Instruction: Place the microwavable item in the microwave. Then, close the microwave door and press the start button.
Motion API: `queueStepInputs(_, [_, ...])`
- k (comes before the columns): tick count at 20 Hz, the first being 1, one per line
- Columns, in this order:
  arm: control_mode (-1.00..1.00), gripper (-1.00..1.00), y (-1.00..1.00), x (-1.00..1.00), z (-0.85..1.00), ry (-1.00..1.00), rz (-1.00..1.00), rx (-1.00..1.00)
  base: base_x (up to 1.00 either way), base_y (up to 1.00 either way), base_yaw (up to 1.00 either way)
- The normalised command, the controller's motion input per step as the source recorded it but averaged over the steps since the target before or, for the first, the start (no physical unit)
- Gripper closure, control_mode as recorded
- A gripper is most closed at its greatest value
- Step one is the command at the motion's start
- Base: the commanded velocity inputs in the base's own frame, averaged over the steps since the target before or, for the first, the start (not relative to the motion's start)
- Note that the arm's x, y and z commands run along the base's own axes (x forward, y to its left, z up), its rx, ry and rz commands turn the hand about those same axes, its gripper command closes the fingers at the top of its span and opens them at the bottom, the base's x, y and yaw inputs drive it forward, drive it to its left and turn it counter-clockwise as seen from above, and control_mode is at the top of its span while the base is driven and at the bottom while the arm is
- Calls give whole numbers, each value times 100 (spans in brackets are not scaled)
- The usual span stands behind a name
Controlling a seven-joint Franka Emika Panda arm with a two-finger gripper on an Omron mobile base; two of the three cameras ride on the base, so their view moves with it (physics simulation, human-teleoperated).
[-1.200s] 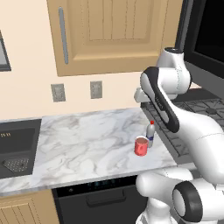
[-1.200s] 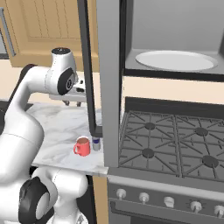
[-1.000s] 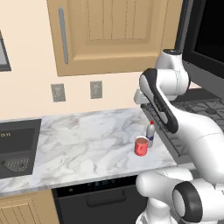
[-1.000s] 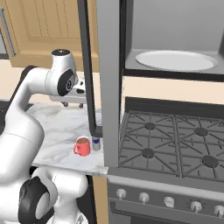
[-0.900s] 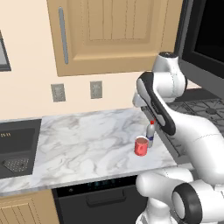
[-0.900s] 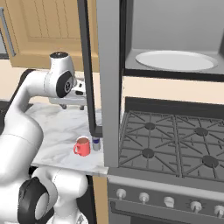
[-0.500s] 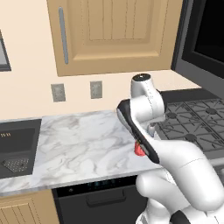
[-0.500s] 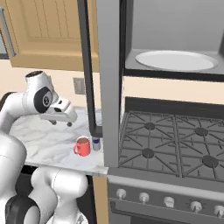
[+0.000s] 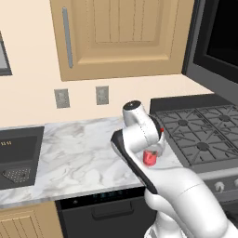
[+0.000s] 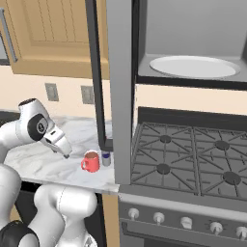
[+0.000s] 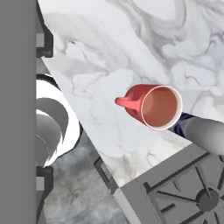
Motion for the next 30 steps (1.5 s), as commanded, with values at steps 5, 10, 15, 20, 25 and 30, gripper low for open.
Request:
queueStepInputs(5, [-100,-100,0,0,-31,0,-14,0,0,0,0])
queueStepInputs(10, [-100,-100,0,0,-12,0,-12,2,0,0,0])
queueStepInputs(15, [-100,-100,-10,0,0,0,-8,6,0,0,0])
queueStepInputs(20, [-100,-100,-44,18,0,0,0,11,0,0,0])
queueStepInputs(25, [-100,-100,-35,32,-6,0,0,7,0,0,0])
queueStepInputs(30, [-100,-100,-1,14,-18,0,0,0,0,0,0])
